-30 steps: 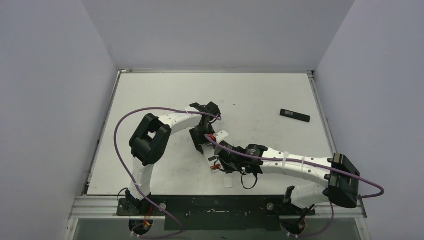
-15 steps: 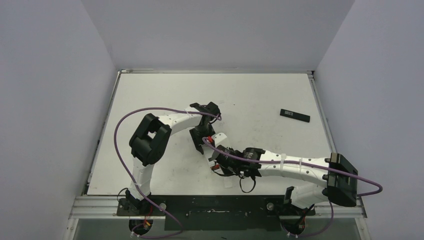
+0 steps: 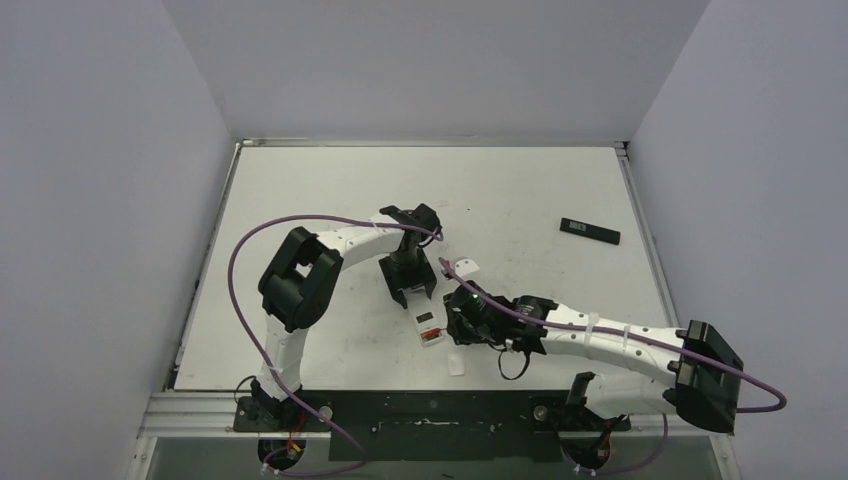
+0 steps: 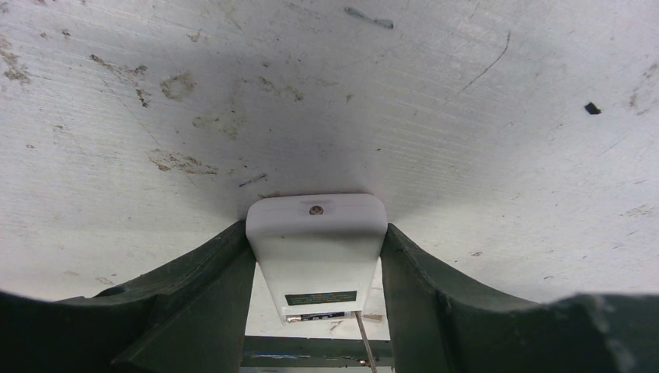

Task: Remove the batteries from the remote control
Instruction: Unload the battery from the remote control.

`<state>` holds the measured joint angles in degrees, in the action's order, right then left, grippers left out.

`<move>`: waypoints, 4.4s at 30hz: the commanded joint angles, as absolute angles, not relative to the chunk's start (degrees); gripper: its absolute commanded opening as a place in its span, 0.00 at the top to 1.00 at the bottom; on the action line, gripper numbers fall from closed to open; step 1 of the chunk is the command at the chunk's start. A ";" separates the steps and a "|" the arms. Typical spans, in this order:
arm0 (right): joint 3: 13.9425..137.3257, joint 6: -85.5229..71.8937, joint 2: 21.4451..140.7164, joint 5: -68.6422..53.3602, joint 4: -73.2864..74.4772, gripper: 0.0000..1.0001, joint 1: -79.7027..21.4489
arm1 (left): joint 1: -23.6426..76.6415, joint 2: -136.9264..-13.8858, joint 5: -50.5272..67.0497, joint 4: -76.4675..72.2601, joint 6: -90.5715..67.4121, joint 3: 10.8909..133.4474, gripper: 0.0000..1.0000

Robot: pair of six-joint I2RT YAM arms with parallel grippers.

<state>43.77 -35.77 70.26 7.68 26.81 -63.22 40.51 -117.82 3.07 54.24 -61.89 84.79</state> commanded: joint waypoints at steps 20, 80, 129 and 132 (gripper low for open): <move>41.97 -38.89 64.57 -1.38 15.48 0.95 -58.80 | 40.25 -117.95 -0.70 51.37 -62.19 83.69 1.00; 51.28 -33.18 74.44 2.39 25.67 0.95 -63.65 | 40.25 -118.17 -0.44 51.42 -62.01 83.85 1.00; 50.38 -32.60 69.84 12.59 31.51 0.95 -64.62 | 40.21 -118.56 0.00 50.92 -62.23 83.24 1.00; 51.16 -32.61 69.52 12.94 32.41 0.95 -64.63 | 40.21 -118.53 -0.07 51.11 -62.23 83.34 1.00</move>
<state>49.71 -33.39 71.55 10.22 31.66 -64.29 40.40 -117.75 2.02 54.39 -61.30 84.62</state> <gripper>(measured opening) 0.173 0.534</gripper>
